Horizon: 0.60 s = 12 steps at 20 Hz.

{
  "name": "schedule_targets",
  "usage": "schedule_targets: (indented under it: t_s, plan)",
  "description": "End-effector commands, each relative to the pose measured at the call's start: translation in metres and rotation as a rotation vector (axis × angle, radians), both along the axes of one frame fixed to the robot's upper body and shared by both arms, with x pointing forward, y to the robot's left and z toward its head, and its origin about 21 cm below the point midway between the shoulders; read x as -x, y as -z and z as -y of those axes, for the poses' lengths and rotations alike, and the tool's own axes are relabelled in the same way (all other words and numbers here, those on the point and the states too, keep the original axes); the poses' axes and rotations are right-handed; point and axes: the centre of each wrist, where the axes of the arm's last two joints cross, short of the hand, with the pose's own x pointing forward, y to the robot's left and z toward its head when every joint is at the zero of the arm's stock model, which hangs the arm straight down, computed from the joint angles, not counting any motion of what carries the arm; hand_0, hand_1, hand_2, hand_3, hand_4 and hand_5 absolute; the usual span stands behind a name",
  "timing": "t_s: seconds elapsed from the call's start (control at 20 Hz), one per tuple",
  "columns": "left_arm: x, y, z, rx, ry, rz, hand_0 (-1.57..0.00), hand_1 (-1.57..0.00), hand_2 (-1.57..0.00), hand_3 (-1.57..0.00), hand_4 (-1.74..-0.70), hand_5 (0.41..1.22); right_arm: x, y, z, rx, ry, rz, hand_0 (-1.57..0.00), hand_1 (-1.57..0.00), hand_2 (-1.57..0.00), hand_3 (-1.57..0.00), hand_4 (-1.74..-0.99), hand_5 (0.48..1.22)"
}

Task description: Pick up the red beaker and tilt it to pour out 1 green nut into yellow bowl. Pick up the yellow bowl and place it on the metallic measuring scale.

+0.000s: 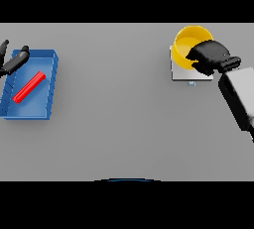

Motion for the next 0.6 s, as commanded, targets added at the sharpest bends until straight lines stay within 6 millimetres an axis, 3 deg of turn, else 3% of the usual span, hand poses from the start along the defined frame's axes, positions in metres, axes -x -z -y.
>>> schedule_targets:
  t_s: [0.0, 0.25, 0.4, 0.5, 0.55]
  plan:
    - [0.001, 0.002, -0.004, -0.005, -0.008, -0.002, 0.0, 0.0, 0.0, 0.0, -0.73, 0.713, -0.001, 0.004, 0.004, -0.009, 0.0, -0.012, -1.57, -1.57, -1.45, -1.29, -1.741, 1.221]
    - [0.001, 0.001, -0.001, -0.002, -0.007, -0.002, 0.0, 0.0, 0.0, 0.0, -0.73, 0.714, -0.008, 0.014, 0.012, -0.042, 0.044, -0.06, -1.55, -1.57, -1.39, -1.41, -1.741, 1.221]
    - [0.001, 0.004, -0.003, -0.009, -0.013, -0.011, 0.0, 0.0, 0.0, 0.0, -0.73, 0.712, -0.009, 0.018, 0.011, -0.048, 0.053, -0.086, -1.42, -1.57, -1.36, -1.49, -1.741, 1.221]
    - [0.001, 0.004, -0.002, -0.005, -0.009, -0.019, 0.0, 0.0, 0.0, 0.0, -0.73, 0.715, -0.009, 0.018, 0.01, -0.046, 0.055, -0.099, -1.4, -1.57, -1.39, -1.36, -1.741, 1.221]
    - [0.001, 0.004, -0.001, -0.004, -0.011, -0.021, 0.0, 0.0, 0.0, 0.0, -0.73, 0.717, -0.01, 0.017, 0.012, -0.051, 0.053, -0.107, -1.33, -1.46, -1.42, -1.2, -1.741, 1.221]
